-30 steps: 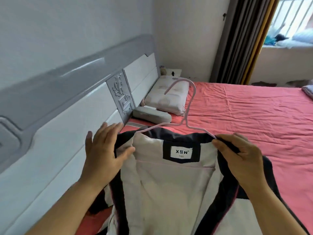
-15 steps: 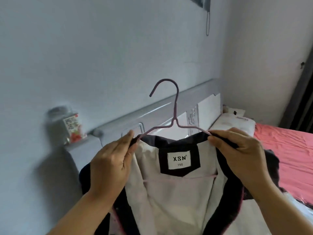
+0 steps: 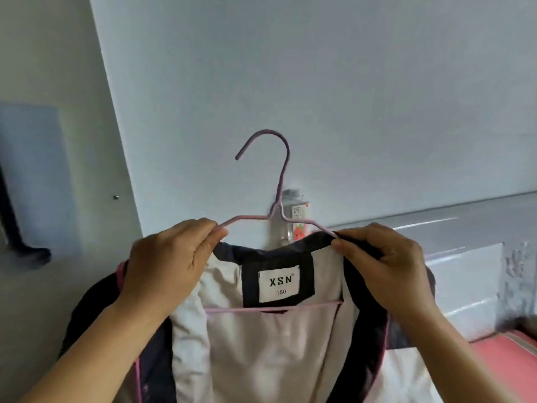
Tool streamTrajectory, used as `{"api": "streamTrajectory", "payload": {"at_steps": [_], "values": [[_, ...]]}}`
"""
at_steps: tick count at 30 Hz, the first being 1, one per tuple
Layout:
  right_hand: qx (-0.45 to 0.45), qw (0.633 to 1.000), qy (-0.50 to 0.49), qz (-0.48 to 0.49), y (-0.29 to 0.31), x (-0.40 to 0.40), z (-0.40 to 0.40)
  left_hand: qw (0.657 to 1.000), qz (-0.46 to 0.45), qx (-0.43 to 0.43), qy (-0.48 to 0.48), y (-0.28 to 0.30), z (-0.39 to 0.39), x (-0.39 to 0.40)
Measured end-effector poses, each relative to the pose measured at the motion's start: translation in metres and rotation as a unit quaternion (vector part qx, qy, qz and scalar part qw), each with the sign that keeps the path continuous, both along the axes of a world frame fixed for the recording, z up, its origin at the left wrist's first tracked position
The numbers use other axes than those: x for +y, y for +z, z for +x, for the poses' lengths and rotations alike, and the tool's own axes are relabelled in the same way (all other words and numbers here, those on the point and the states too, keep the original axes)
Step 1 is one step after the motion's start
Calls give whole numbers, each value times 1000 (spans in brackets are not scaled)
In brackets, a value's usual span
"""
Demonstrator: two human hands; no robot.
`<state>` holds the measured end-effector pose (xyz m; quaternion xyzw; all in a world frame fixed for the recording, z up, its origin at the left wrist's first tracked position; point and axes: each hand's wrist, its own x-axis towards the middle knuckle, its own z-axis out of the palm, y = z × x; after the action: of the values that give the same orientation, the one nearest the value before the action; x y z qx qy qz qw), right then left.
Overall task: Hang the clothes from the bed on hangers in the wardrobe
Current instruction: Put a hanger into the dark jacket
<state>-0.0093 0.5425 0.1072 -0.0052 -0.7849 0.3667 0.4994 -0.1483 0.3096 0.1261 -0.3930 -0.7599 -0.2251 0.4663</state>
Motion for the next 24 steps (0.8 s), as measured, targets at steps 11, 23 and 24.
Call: {"api": "streamTrajectory", "payload": {"at_steps": [11,23,24], "values": [[-180,911,345,139,44,-51,-91,955,113,57,269,3,-9,-142],[-148,810,516,236,34,-205,-159,889,125,-86,432,17,40,-230],[-139,811,512,247,33,-217,-160,886,133,-111,430,21,46,-226]]}}
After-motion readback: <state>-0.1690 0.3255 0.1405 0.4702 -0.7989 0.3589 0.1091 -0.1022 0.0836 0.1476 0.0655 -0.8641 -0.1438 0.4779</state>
